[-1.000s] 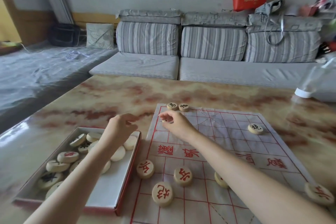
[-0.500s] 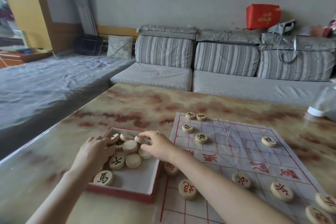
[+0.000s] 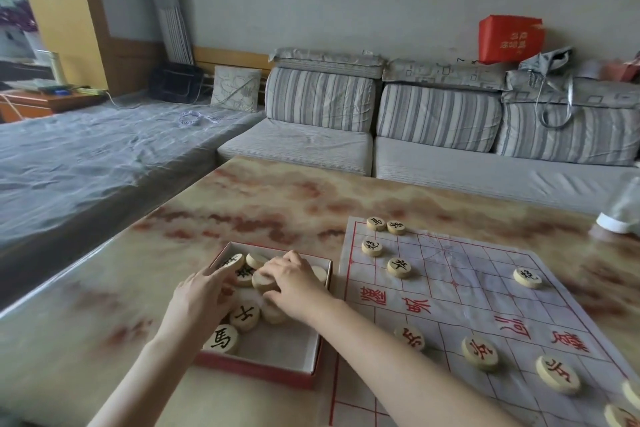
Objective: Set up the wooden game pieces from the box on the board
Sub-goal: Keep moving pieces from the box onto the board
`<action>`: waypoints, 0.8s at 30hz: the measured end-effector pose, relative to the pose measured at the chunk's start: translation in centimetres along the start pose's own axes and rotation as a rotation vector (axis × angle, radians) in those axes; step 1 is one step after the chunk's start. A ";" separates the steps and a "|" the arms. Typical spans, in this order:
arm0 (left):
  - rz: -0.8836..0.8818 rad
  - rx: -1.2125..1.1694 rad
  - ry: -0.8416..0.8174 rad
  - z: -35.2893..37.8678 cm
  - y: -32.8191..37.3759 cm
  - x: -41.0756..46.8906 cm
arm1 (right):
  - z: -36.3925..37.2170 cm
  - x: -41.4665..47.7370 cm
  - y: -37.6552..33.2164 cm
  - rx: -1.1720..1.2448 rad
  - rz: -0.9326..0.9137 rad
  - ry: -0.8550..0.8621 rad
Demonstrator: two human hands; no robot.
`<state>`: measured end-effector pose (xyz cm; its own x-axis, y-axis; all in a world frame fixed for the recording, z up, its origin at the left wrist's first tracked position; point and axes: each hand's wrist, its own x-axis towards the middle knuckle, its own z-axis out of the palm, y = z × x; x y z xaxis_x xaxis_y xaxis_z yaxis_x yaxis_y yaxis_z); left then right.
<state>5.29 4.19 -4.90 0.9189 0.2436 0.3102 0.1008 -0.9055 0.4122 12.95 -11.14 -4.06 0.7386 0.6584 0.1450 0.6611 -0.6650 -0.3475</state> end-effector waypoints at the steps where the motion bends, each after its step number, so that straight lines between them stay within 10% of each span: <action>1: 0.002 -0.027 0.019 -0.1 0.1 -0.2 | 0.1 0.1 -0.1 -0.021 -0.003 0.019; 24: -0.057 -0.290 0.187 0.2 1.1 -2.0 | 0.1 -1.5 -0.9 0.361 0.263 -0.010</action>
<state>3.69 2.62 -5.24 0.8266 0.3744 0.4203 0.0127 -0.7589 0.6511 11.21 -11.48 -4.09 0.8730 0.4878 -0.0001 0.3610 -0.6461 -0.6725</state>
